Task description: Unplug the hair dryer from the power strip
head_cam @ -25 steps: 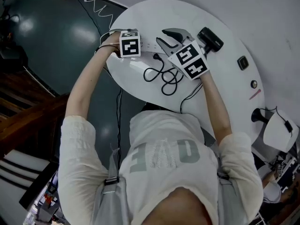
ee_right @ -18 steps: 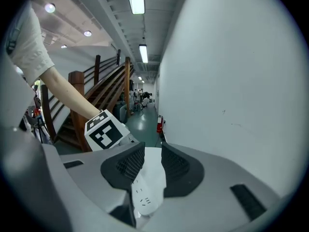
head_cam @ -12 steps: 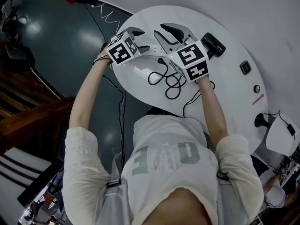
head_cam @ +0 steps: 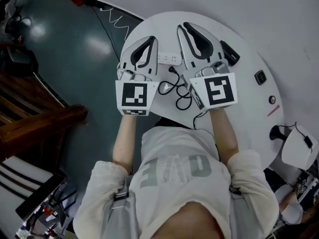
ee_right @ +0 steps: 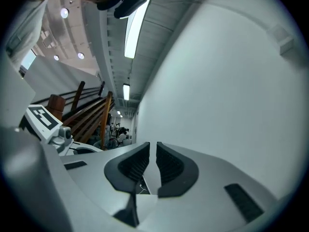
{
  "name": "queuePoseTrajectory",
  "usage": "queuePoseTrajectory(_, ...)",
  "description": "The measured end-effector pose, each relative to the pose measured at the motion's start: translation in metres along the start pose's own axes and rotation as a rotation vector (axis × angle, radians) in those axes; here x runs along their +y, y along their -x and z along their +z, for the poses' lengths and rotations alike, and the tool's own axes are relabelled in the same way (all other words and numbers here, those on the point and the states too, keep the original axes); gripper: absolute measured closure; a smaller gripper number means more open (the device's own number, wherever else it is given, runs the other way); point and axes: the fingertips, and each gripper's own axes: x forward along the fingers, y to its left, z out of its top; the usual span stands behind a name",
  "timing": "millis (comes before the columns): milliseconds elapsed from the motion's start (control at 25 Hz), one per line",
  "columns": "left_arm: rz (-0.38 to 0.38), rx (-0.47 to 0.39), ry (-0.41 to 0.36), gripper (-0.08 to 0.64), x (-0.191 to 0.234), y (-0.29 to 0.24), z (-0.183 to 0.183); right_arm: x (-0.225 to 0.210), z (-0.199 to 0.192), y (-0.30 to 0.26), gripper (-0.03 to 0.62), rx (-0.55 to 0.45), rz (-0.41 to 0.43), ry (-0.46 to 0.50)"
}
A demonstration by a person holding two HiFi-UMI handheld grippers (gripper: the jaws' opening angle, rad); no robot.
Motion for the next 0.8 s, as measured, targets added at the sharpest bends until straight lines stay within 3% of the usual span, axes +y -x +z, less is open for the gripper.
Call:
queuePoseTrajectory(200,0.222,-0.181,0.147,0.548,0.008,0.06,0.061,0.011,0.024,0.032,0.54,-0.063,-0.035,-0.006)
queuePoseTrajectory(320,0.29,-0.242,0.111,0.548,0.01,0.079,0.068,0.016,0.02,0.045,0.541,-0.05,-0.043,-0.001)
queuePoseTrajectory(400,0.306,-0.248,0.082,0.548,0.009,0.08,0.064,0.017,0.012,0.051,0.548,-0.033,-0.047,-0.017)
queuePoseTrajectory(560,0.315,-0.247,0.106,0.548,0.007,0.08,0.06,0.018,-0.005,0.055,0.568,0.019,-0.066,-0.028)
queuePoseTrajectory(680,0.31,-0.245,0.084,0.548,0.003,0.079,0.061,0.015,-0.006,0.055,0.569,0.03,-0.084,-0.013)
queuePoseTrajectory(800,0.293,-0.247,0.121,0.548,0.002,0.077,0.062,0.015,-0.004,0.053,0.571,0.027,-0.075,-0.028)
